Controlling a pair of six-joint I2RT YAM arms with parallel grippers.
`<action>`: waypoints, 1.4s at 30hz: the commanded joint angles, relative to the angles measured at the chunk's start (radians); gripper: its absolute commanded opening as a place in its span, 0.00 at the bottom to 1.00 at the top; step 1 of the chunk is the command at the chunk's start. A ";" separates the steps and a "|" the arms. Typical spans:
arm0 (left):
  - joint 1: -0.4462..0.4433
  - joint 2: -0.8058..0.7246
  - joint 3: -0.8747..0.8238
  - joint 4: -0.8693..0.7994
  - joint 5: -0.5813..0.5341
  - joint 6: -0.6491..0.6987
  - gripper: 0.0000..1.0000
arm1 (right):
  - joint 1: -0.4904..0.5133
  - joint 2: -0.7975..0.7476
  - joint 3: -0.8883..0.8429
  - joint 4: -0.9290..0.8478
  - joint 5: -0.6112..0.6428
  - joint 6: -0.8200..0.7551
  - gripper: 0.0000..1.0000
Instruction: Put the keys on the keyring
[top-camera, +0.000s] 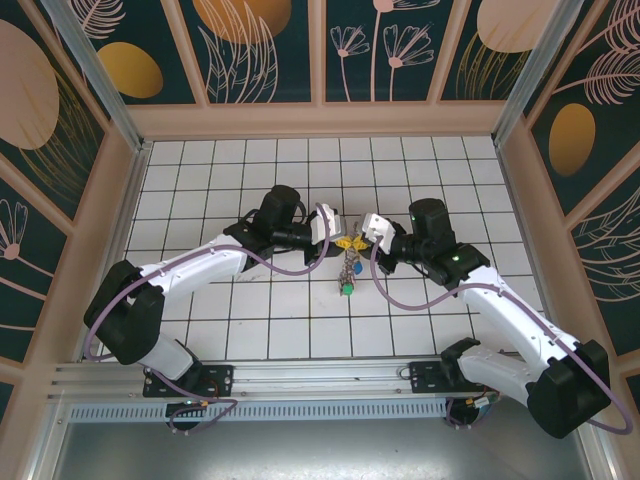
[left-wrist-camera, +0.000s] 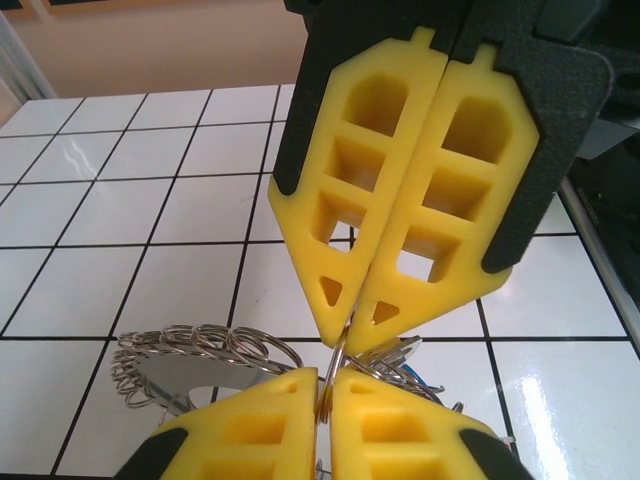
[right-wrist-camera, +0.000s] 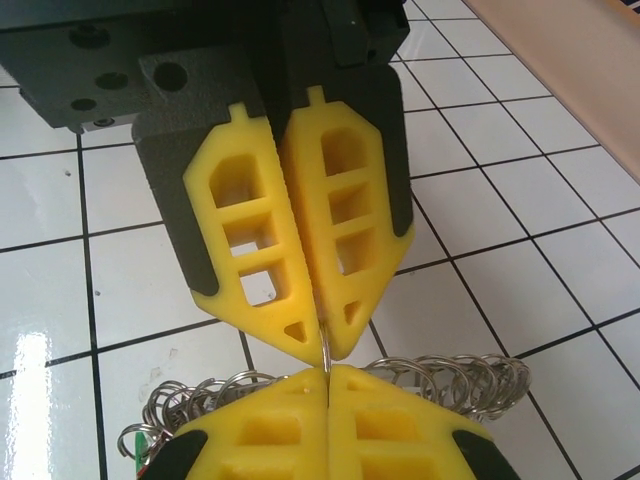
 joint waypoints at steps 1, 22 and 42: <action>0.003 -0.002 0.014 0.003 -0.009 0.005 0.16 | -0.001 -0.032 -0.013 0.049 -0.058 -0.002 0.00; 0.003 -0.036 -0.023 0.097 0.056 -0.037 0.00 | -0.007 -0.070 -0.072 0.071 -0.021 0.013 0.07; 0.004 -0.059 -0.111 0.367 0.178 -0.206 0.00 | -0.013 -0.107 -0.209 0.279 -0.137 0.158 0.13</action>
